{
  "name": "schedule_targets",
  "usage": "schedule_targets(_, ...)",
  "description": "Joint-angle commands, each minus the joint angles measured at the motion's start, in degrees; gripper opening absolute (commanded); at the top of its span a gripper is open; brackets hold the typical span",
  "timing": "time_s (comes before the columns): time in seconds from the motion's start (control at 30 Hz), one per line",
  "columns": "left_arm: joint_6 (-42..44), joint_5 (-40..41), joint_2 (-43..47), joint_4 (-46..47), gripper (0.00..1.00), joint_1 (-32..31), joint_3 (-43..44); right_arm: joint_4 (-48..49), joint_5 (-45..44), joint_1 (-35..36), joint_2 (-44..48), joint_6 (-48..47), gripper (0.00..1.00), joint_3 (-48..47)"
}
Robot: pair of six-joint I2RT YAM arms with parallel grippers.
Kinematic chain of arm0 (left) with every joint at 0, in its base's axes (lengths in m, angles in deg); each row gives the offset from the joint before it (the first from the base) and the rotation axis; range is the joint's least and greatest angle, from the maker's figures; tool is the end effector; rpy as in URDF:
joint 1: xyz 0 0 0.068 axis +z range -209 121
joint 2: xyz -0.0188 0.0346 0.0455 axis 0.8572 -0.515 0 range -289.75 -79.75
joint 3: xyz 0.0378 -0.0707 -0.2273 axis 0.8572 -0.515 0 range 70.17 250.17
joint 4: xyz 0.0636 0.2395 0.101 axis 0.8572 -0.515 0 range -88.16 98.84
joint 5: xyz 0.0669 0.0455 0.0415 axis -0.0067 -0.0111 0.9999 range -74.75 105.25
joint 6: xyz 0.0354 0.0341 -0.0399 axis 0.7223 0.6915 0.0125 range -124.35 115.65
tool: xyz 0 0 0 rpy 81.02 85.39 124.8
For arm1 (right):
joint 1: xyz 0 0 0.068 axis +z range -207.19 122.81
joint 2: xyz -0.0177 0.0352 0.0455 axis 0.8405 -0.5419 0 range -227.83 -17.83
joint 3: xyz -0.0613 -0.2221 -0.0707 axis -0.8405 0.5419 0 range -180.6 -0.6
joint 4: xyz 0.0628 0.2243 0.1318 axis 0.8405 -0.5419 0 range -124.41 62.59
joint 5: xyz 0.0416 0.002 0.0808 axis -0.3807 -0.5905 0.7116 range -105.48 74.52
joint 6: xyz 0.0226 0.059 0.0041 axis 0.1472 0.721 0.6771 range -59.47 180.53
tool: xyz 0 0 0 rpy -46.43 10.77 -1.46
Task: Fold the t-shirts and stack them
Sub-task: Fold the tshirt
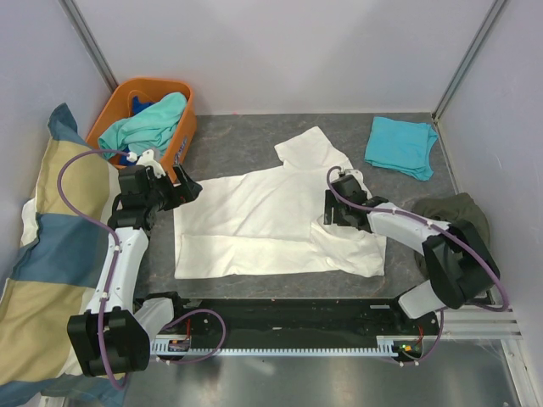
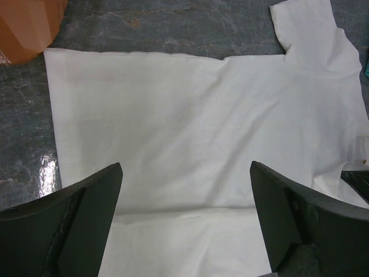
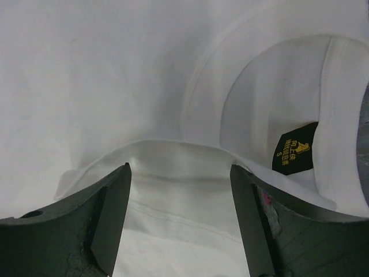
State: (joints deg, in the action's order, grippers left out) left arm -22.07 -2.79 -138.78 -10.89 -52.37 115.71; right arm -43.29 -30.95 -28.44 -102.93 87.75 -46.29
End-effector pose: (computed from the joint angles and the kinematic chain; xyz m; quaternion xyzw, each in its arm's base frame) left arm 0.2603 0.0152 0.2454 -0.1103 0.8650 -0.1826 0.4541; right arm 0.2706 0.1336 0.1308 0.0276 0.9463 0.0253 0.3212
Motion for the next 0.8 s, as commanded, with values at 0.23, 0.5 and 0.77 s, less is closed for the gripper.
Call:
schedule_targets(0.23, 1.28, 0.82, 0.84, 0.13, 1.0, -0.13, 0.16, 0.76, -10.9, 0.08, -8.59, -3.75, 0.81, -10.11)
schedule_targets(0.5, 1.54, 0.9, 0.84, -0.05, 1.0, -0.13, -0.1, 3.22, -12.92, -0.8, -15.27, -7.27, 0.82, -16.53)
schedule_targets(0.77, 1.28, 0.55, 1.1, -0.14, 1.0, -0.13, 0.08, 4.46, -10.13, -1.07, -9.93, -9.12, 0.83, -19.87)
